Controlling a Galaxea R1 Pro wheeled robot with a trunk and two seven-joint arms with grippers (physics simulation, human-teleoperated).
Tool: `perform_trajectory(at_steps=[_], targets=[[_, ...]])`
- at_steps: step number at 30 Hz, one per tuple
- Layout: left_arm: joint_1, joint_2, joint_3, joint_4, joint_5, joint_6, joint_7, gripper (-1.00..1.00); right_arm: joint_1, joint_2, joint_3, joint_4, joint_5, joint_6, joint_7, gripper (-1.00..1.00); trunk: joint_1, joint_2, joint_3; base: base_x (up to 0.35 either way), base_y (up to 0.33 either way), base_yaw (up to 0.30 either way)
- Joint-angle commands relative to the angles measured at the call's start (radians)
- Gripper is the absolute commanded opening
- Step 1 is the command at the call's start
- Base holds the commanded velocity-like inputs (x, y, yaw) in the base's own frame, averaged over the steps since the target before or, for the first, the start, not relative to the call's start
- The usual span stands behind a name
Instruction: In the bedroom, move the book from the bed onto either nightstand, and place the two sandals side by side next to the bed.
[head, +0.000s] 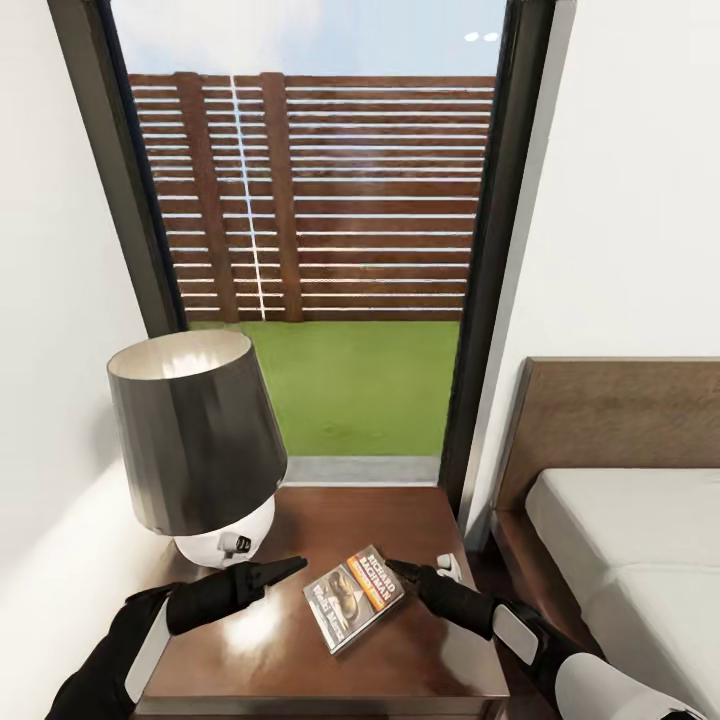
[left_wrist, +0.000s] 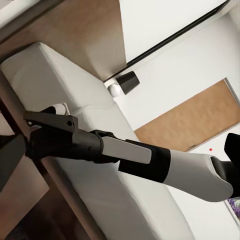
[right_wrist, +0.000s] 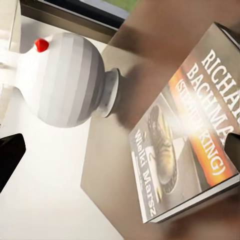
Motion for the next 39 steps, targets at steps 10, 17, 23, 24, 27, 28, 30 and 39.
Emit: perform_trajectory(at_steps=[10, 17, 23, 24, 27, 28, 30, 39], targets=[[0.0, -0.001, -0.001, 0.0, 0.001, 0.01, 0.001, 1.0, -0.001, 0.002, 0.006, 0.0, -0.01, 0.004, 0.001, 1.0, -0.039, 0.07, 0.03, 0.0, 0.0, 0.0], [0.0, -0.001, -0.001, 0.0, 0.0, 0.01, 0.002, 1.0, -0.001, 0.001, 0.006, 0.0, -0.01, -0.006, 0.001, 1.0, -0.065, 0.119, 0.052, 0.0, 0.0, 0.0], [0.0, -0.001, -0.001, 0.0, 0.001, 0.01, 0.002, 1.0, -0.001, 0.001, 0.006, 0.0, -0.01, -0.007, -0.001, 1.0, -0.088, 0.161, 0.071, 0.0, 0.0, 0.0], [0.0, -0.001, -0.001, 0.0, 0.001, 0.01, 0.002, 1.0, -0.001, 0.002, 0.006, 0.0, -0.01, -0.007, -0.001, 1.0, -0.092, 0.168, 0.074, 0.0, 0.0, 0.0], [0.0, -0.001, -0.001, 0.0, 0.001, 0.01, 0.002, 1.0, -0.001, 0.001, 0.006, 0.0, -0.01, -0.006, 0.0, 1.0, -0.104, 0.189, 0.084, 0.0, 0.0, 0.0], [0.0, -0.001, -0.001, 0.0, 0.0, 0.01, 0.002, 1.0, -0.001, 0.001, 0.006, 0.0, -0.01, -0.005, 0.001, 1.0, -0.108, 0.196, 0.087, 0.0, 0.0, 0.0], [0.0, -0.001, -0.001, 0.0, 0.0, 0.01, 0.002, 1.0, -0.001, 0.001, 0.006, 0.001, -0.01, -0.003, 0.001, 1.0, -0.115, 0.21, 0.093, 0.0, 0.0, 0.0], [0.0, -0.001, -0.001, 0.0, 0.0, 0.01, 0.002, 1.0, -0.001, 0.001, 0.004, 0.003, -0.01, -0.002, 0.001, 1.0, -0.15, 0.273, 0.121, 0.0, 0.0, 0.0]])
